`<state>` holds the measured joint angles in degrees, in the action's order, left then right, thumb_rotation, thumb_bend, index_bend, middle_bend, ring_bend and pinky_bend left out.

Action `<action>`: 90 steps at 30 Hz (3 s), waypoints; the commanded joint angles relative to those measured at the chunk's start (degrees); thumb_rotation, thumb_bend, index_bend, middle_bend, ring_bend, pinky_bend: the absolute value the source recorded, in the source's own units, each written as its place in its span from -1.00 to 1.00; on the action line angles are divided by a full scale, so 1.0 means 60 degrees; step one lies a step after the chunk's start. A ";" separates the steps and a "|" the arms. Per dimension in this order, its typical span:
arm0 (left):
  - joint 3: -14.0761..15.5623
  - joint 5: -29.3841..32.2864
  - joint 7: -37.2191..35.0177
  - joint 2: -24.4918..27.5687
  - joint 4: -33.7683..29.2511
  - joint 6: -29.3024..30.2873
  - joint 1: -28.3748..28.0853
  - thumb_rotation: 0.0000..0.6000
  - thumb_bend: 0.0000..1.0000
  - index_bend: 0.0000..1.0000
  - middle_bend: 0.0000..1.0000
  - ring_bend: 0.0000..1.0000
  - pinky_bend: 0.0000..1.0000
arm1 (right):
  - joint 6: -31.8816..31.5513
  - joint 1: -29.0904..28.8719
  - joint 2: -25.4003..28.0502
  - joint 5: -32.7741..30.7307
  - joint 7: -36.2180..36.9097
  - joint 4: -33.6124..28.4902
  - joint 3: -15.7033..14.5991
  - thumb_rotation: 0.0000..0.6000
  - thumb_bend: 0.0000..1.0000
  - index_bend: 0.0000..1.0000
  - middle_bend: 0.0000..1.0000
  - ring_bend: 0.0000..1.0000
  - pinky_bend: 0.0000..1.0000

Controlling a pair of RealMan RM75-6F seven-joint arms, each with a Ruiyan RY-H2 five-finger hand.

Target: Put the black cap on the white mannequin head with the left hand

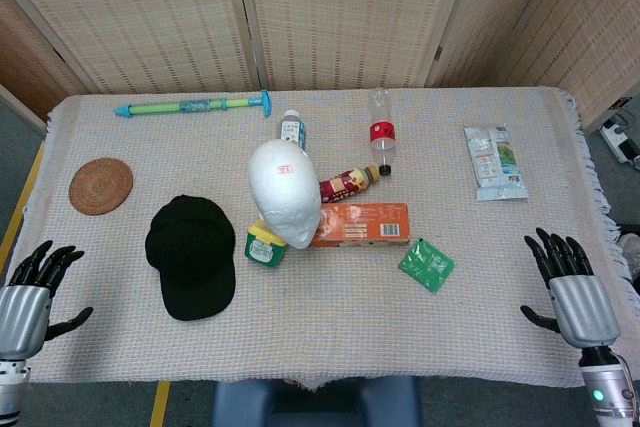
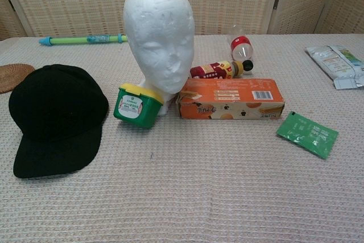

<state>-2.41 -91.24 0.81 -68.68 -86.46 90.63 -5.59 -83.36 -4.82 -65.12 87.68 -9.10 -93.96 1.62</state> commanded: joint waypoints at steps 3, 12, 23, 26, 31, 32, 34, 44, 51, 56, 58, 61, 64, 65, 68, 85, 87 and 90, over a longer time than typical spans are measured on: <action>0.0130 -0.0042 0.0031 0.0026 -0.0183 -0.0272 -0.0037 1.00 -0.84 -0.52 -0.54 -0.79 -0.54 | 0.0006 -0.0010 -0.0013 -0.0045 -0.0035 -0.0006 0.0027 1.00 -0.88 -1.00 -1.00 -1.00 -1.00; 0.0963 -0.2484 -0.1024 -0.2035 0.1221 0.1029 0.0051 1.00 -0.80 0.02 0.71 0.29 0.45 | -0.0016 0.0059 0.0040 -0.0146 -0.0135 -0.0062 0.0016 1.00 -0.88 -1.00 -1.00 -1.00 -1.00; 0.1382 -0.3146 -0.1393 -0.4516 0.3982 0.0272 -0.0584 1.00 -0.73 0.12 1.00 0.82 0.95 | 0.0647 -0.0129 0.0378 0.0087 0.0176 -0.0254 -0.0338 1.00 -0.88 -1.00 -1.00 -1.00 -1.00; 0.1281 -0.3018 -0.1304 -0.5095 0.4766 0.0183 -0.0680 1.00 -0.73 0.12 1.00 0.90 1.00 | 0.0748 -0.0158 0.0479 0.0042 0.0210 -0.0299 -0.0356 1.00 -0.88 -1.00 -1.00 -1.00 -1.00; 0.0987 -0.2848 -0.1169 -0.6159 0.6487 0.0469 -0.0840 1.00 -0.72 0.11 1.00 0.99 1.00 | 0.0727 -0.0142 0.0549 0.0011 0.0238 -0.0364 -0.0350 1.00 -0.87 -1.00 -1.00 -1.00 -1.00; 0.0955 -0.2803 -0.1193 -0.6323 0.6772 0.0507 -0.0862 1.00 -0.72 0.10 1.00 1.00 1.00 | 0.0730 -0.0141 0.0557 -0.0002 0.0239 -0.0366 -0.0349 1.00 -0.88 -1.00 -1.00 -1.00 -1.00; 0.0903 -0.2755 -0.1247 -0.6667 0.7448 0.0669 -0.0928 1.00 -0.69 0.08 1.00 1.00 1.00 | 0.0764 -0.0142 0.0581 -0.0055 0.0244 -0.0375 -0.0347 1.00 -0.88 -1.00 -1.00 -1.00 -1.00; 0.0934 -0.2425 -0.1684 -0.7977 1.0291 0.0859 -0.1202 1.00 -0.58 -0.02 1.00 1.00 1.00 | 0.0786 -0.0115 0.0808 -0.0032 0.0419 -0.0581 -0.0409 1.00 -0.88 -1.00 -1.00 -1.00 -1.00; 0.0885 -0.2073 -0.1835 -0.8398 1.1220 0.0847 -0.1281 1.00 -0.51 -0.03 1.00 1.00 1.00 | 0.0851 -0.0134 0.0864 -0.0028 0.0501 -0.0589 -0.0431 1.00 -0.88 -1.00 -1.00 -1.00 -1.00; 0.0771 -0.1812 -0.1762 -0.8544 1.1606 0.0827 -0.1316 1.00 -0.40 -0.03 1.00 1.00 1.00 | 0.0865 -0.0143 0.0926 -0.0056 0.0571 -0.0618 -0.0416 1.00 -0.87 -1.00 -1.00 -1.00 -1.00; 0.0730 -0.1693 -0.1742 -0.8606 1.1828 0.0892 -0.1349 1.00 -0.31 -0.01 1.00 1.00 1.00 | 0.0814 -0.0122 0.0981 -0.0008 0.0645 -0.0638 -0.0426 1.00 -0.87 -1.00 -1.00 -1.00 -1.00; 0.0682 -0.1539 -0.1780 -0.8612 1.2032 0.1024 -0.1386 1.00 -0.14 0.09 1.00 1.00 1.00 | 0.0833 -0.0129 0.1009 0.0035 0.0692 -0.0648 -0.0451 1.00 -0.87 -1.00 -1.00 -1.00 -1.00; 0.0568 -0.1343 -0.1817 -0.8534 1.2164 0.1191 -0.1471 1.00 -0.05 0.18 1.00 1.00 1.00 | 0.0885 -0.0146 0.1031 0.0096 0.0724 -0.0673 -0.0495 1.00 -0.86 -1.00 -1.00 -1.00 -1.00; 0.0524 -0.1274 -0.1842 -0.8498 1.2182 0.1223 -0.1501 1.00 -0.03 0.24 1.00 1.00 1.00 | 0.0897 -0.0151 0.1040 0.0121 0.0747 -0.0684 -0.0510 1.00 -0.86 -1.00 -1.00 -1.00 -1.00; 0.0381 -0.1064 -0.1862 -0.8338 1.2218 0.1376 -0.1608 1.00 -0.01 0.29 1.00 1.00 1.00 | 0.0901 -0.0157 0.1071 0.0198 0.0812 -0.0708 -0.0543 1.00 -0.87 -1.00 -1.00 -1.00 -1.00; -0.1706 0.0304 -0.1781 -0.5750 1.0235 0.4007 -0.3786 1.00 0.11 0.31 1.00 1.00 1.00 | 0.0744 -0.0111 0.1218 0.0543 0.1085 -0.0832 -0.0659 1.00 -0.86 -1.00 -1.00 -1.00 -1.00; -0.1805 0.0255 -0.1515 -0.5438 0.9674 0.4092 -0.4065 1.00 0.11 0.31 1.00 1.00 1.00 | 0.0769 -0.0122 0.1222 0.0536 0.1121 -0.0820 -0.0659 1.00 -0.86 -1.00 -1.00 -1.00 -1.00; -0.1810 -0.0051 -0.0651 -0.5034 0.8696 0.4218 -0.4539 1.00 0.11 0.31 1.00 1.00 1.00 | 0.0825 -0.0150 0.1257 0.0529 0.1201 -0.0820 -0.0664 1.00 -0.86 -1.00 -1.00 -1.00 -1.00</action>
<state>-12.43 -90.45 -7.22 -101.47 -29.65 114.83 -29.86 -78.46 -5.68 -57.62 90.86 -1.95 -98.88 -2.36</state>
